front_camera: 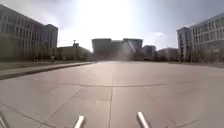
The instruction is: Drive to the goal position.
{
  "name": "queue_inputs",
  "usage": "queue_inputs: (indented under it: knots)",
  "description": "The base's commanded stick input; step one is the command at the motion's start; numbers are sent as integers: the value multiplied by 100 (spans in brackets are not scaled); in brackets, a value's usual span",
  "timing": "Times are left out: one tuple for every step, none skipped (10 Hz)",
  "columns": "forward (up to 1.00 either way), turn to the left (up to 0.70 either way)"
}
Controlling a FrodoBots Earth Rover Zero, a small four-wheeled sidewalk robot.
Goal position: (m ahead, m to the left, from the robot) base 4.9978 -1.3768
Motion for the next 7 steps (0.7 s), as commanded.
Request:
queue_inputs:
  knots:
    - [100,-13]
    - [100,-1]
    - [100,0]
    - [100,0]
    - [100,0]
    - [100,0]
    - [100,0]
